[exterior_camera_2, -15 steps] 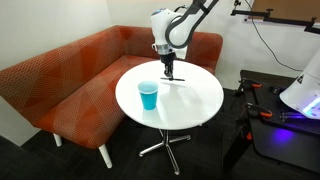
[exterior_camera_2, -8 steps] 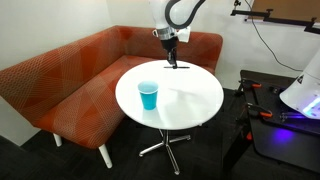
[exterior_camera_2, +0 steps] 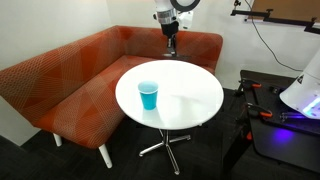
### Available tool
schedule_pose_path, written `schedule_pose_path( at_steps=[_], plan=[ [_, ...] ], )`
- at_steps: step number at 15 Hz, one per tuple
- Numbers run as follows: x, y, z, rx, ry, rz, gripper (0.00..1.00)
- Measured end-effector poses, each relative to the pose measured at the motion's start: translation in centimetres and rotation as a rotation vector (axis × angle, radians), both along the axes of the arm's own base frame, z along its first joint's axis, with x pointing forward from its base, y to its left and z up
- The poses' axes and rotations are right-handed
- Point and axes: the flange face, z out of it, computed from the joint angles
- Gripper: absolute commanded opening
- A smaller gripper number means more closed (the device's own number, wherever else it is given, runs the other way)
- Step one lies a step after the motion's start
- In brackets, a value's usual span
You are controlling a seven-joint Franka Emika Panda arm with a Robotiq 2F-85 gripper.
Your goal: Put the pen in the cup
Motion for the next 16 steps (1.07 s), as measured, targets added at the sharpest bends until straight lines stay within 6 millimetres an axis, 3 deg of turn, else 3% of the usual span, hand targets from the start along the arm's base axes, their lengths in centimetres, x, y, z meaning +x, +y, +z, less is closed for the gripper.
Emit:
schedule_pose_path(
  at_steps=[5, 6, 7, 10, 11, 16],
  plan=[
    [-0.4, 0.1, 2.7, 0.017, -0.056, -0.008, 0.03],
    [-0.5, 0.1, 3.0, 0.027, -0.060, -0.010, 0.10],
    [-0.6, 0.2, 3.2, 0.030, -0.062, -0.007, 0.10],
    [-0.8, 0.3, 3.5, 0.030, -0.064, -0.006, 0.10],
    [-0.8, 0.3, 3.5, 0.030, -0.064, -0.006, 0.03],
    [-0.6, 0.7, 3.1, 0.049, -0.080, -0.011, 0.03]
  ],
)
